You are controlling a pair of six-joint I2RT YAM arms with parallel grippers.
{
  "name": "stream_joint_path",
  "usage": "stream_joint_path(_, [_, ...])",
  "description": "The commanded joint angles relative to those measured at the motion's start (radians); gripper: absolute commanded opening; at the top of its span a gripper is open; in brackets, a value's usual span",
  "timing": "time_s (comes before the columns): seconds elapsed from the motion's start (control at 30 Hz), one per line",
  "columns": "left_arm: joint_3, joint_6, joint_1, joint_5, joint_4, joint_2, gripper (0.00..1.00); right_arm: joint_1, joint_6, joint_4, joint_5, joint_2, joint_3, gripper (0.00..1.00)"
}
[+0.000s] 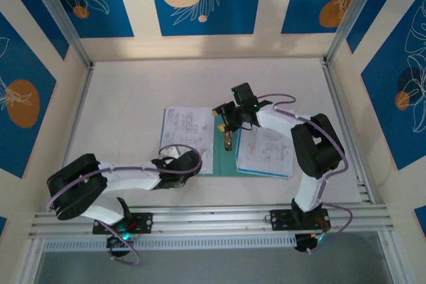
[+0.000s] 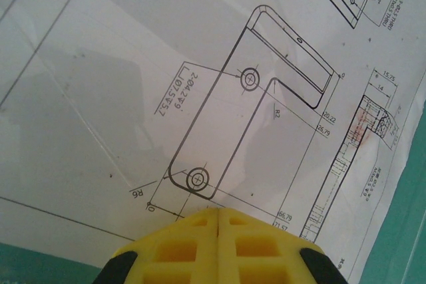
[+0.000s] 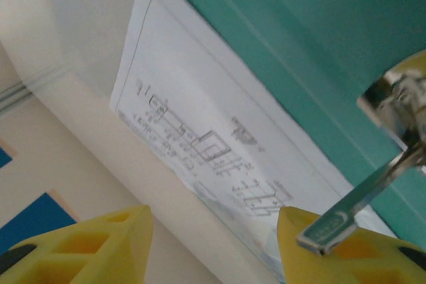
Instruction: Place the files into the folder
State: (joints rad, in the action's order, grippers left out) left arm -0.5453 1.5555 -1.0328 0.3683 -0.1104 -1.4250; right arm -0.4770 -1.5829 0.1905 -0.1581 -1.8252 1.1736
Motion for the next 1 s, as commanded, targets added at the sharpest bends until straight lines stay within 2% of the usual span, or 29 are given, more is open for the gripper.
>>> stream_joint_path(0.0, [0.046, 0.032, -0.018, -0.040, -0.141, -0.004, 0.00, 0.032, 0.035, 0.110, -0.022, -0.046, 0.096, 0.53])
stream_joint_path(0.37, [0.053, 0.029, -0.018, -0.047, -0.113, -0.011, 0.00, 0.088, 0.119, 0.220, -0.087, -0.147, 0.261, 0.52])
stream_joint_path(0.5, [0.042, 0.004, -0.017, -0.036, -0.114, 0.004, 0.00, 0.112, 0.209, 0.303, -0.075, -0.112, 0.319, 0.51])
stream_joint_path(0.57, [0.010, -0.040, -0.018, -0.022, -0.138, 0.023, 0.00, 0.118, 0.285, 0.365, -0.024, -0.043, 0.318, 0.51])
stream_joint_path(0.67, [-0.057, -0.146, -0.018, -0.009, -0.160, 0.043, 0.17, 0.109, 0.404, 0.469, 0.071, 0.081, 0.259, 0.44])
stream_joint_path(0.8, [-0.156, -0.258, -0.021, -0.004, -0.207, 0.044, 0.30, 0.065, 0.547, 0.556, 0.177, 0.246, 0.065, 0.35])
stream_joint_path(0.97, [-0.196, -0.338, -0.022, -0.063, -0.160, 0.020, 0.29, -0.077, 0.638, 0.634, 0.315, 0.403, -0.169, 0.29])
